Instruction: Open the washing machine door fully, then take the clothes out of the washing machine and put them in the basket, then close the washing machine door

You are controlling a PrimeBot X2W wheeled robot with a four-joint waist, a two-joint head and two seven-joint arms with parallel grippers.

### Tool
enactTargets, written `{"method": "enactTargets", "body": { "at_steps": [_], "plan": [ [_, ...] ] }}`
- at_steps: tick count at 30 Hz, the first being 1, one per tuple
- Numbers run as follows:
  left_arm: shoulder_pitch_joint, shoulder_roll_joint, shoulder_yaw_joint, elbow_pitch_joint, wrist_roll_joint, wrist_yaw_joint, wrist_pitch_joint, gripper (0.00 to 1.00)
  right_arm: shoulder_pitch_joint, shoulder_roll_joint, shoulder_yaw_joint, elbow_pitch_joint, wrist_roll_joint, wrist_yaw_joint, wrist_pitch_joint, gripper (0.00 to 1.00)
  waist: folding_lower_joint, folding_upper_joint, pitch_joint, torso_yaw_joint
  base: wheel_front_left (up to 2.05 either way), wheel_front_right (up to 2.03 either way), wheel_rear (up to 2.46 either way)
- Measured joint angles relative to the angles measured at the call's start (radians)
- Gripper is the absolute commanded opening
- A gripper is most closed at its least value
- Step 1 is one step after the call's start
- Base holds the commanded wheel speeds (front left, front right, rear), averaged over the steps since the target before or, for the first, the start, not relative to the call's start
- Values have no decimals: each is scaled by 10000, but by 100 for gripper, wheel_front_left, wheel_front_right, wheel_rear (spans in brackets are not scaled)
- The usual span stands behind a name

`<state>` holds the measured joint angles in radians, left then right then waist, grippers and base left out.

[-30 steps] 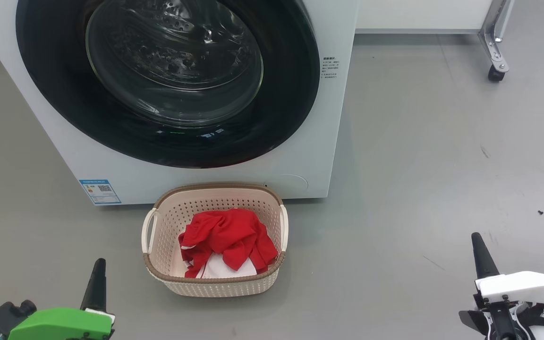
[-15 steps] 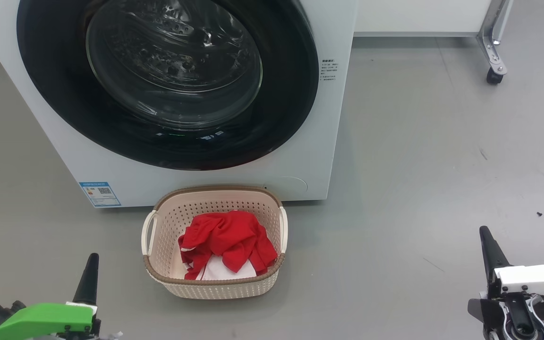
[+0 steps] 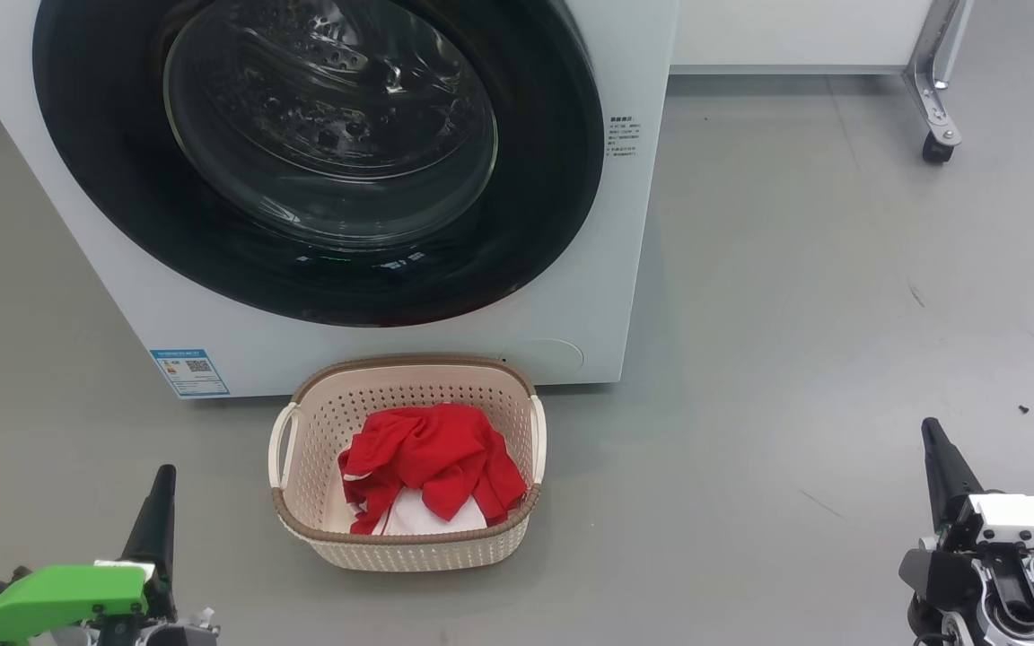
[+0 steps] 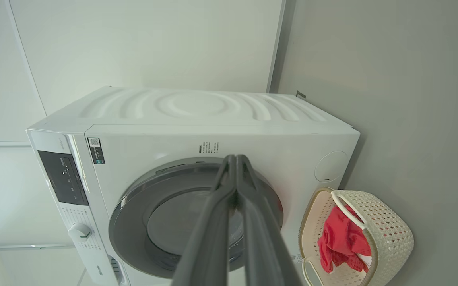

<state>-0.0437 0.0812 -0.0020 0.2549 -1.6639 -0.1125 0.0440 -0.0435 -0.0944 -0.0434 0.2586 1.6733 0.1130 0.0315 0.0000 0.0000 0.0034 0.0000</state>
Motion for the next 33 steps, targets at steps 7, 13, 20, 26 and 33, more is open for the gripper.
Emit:
{"method": "enactTargets", "body": {
  "at_steps": [7, 13, 20, 26, 33],
  "plan": [
    [-2, 0, 2, 40, 0, -2, 2, 0, -98, 0, -8, 46, 0, 2, 2, 0, 0, 0, -2, 0, 0, 0, 0],
    [-6, 0, 8, 69, 0, -75, 2, 0, -98, 0, -17, 69, 0, 4, 77, 0, 0, 0, -3, 0, 0, 0, 0],
    [-11, 0, 10, 123, 0, -75, 2, 0, -99, 0, -27, 84, 0, 4, 77, 0, 0, 0, -4, 0, 0, 0, 0],
    [-19, 0, 12, 150, 0, -75, 4, 0, -100, 0, -31, 98, 0, 6, 86, 0, 0, 0, -5, 0, 0, 0, 0],
    [-27, 0, 19, 182, 2, -75, 50, 0, -102, 0, -38, 121, 0, 21, 86, 0, 0, 0, -6, 0, 0, 0, 0]
  ]
}}
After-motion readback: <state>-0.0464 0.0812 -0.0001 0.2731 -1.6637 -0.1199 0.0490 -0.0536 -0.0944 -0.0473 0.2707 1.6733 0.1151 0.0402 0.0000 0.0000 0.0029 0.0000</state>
